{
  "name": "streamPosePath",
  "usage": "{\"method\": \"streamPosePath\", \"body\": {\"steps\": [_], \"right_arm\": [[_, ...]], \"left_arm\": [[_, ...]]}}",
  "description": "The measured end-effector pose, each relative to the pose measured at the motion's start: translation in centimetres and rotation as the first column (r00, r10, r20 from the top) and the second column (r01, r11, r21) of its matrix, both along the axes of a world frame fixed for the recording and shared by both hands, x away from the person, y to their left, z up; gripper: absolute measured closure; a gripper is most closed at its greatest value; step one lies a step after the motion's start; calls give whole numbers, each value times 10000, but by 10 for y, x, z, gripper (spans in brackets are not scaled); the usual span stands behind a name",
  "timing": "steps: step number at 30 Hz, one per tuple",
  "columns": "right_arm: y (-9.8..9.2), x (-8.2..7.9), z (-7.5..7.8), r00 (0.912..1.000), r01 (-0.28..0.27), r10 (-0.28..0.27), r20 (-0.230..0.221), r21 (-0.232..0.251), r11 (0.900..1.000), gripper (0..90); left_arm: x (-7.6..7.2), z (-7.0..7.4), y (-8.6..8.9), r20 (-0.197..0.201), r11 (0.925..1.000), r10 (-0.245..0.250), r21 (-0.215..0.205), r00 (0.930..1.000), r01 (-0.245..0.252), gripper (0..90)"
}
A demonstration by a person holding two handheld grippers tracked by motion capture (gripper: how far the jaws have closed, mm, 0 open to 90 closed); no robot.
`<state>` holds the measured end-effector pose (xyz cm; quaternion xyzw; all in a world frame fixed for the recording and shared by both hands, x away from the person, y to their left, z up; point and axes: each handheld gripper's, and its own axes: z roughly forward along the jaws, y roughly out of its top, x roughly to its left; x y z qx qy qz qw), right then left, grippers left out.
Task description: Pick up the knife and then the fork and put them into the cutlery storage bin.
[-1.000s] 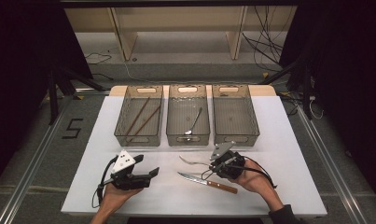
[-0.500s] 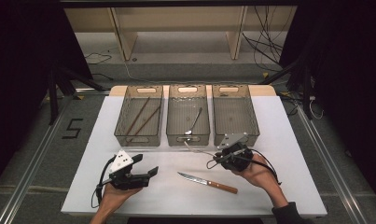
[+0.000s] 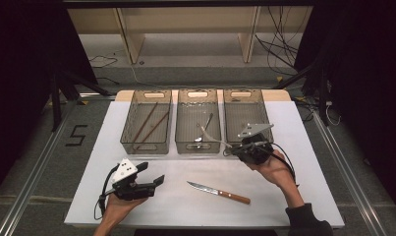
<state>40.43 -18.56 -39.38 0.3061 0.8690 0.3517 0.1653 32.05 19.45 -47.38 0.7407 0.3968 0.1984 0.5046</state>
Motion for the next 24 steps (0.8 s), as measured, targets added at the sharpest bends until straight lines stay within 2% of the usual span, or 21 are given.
{"method": "streamPosePath", "body": {"steps": [4, 10, 17, 24], "right_arm": [[-4, 12, 8, 9974, 710, -713, 90, 281, 9971, 811], [-11, 32, 14, 9848, 1737, -1735, -88, 567, 9832, 811], [-15, 48, 15, 9745, 2244, -2240, -131, 577, 9728, 811], [-17, 63, 14, 9587, 2844, -2832, -269, 669, 9564, 810]], "left_arm": [[0, 0, 1, 13, 10000, 51, -80, 10000, -50, 202], [-1, 1, 3, 40, 9999, 11, -158, 10000, -10, 202], [-1, 1, 4, 80, 9997, 60, -245, 10000, -58, 202], [-2, 1, 5, 131, 9996, 77, -288, 9999, -73, 201]]}}
